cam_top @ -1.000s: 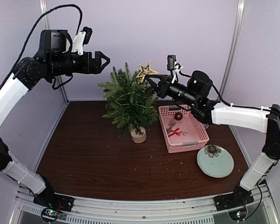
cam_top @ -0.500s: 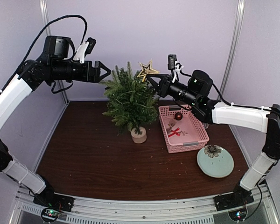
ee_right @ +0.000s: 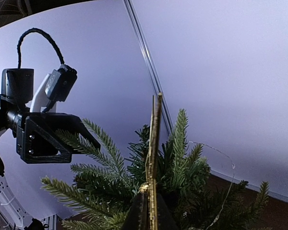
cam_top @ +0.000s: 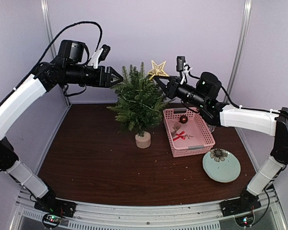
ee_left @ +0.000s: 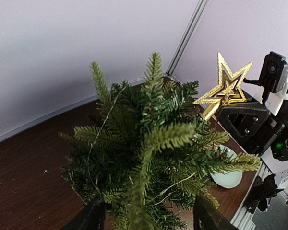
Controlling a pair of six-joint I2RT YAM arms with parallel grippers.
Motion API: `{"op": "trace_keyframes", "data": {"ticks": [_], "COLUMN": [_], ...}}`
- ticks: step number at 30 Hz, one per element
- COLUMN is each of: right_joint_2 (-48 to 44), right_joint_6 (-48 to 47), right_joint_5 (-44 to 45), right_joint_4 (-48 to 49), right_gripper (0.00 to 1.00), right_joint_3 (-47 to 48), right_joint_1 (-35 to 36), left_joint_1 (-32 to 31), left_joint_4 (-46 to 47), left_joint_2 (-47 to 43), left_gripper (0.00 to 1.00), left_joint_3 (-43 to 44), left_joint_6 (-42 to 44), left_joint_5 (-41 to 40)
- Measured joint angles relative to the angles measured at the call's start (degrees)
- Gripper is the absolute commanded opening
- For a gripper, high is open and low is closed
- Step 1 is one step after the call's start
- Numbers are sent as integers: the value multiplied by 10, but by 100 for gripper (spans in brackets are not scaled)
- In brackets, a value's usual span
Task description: Decorate the small christmas tree
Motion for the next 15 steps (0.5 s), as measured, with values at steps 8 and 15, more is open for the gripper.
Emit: {"op": "trace_keyframes", "data": {"ticks": [8,15], "right_joint_2": [0,0], "right_joint_6": [2,3], "right_joint_5": [-10,-12], "right_joint_4": [-12,-15], "right_gripper": [8,19], "right_joint_3": [-7,-7], "right_joint_1": [-1,-2], "left_joint_1": [0,0], "left_joint_4": [11,13], "left_joint_2": [2,2], "left_gripper": [58,58], "left_joint_3": [2,2], "left_joint_6": [-7,-8], "left_joint_5": [15,17]}}
